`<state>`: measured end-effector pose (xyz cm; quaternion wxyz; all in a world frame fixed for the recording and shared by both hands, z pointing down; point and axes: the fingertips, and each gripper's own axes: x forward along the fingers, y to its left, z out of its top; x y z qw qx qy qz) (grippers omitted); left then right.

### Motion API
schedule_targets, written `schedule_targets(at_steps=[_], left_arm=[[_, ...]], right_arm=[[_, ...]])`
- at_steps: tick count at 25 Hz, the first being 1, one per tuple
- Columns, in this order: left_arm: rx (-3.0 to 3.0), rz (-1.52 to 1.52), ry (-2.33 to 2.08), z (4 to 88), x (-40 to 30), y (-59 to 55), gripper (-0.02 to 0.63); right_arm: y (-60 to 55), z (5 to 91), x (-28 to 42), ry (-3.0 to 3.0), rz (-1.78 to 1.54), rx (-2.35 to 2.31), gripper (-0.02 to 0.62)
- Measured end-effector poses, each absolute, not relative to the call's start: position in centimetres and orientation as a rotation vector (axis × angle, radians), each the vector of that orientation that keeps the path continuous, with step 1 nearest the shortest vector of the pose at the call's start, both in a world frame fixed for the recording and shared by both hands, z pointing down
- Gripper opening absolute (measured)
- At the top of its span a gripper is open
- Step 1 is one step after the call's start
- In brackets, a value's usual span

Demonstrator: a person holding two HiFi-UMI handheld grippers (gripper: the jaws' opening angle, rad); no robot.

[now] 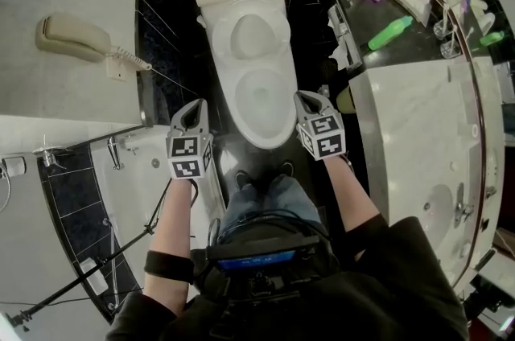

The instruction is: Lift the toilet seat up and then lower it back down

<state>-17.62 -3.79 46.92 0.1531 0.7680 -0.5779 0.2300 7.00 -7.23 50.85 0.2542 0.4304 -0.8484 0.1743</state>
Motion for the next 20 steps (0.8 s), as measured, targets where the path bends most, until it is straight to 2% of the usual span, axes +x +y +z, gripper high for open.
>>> schedule_targets(at_steps=[20], left_arm=[[2.187,0.619,-1.62,47.6,-16.2,-0.7,0.008]], right_arm=[[-4.2,51.1,8.3,-2.28,0.486,1.16,0.0]])
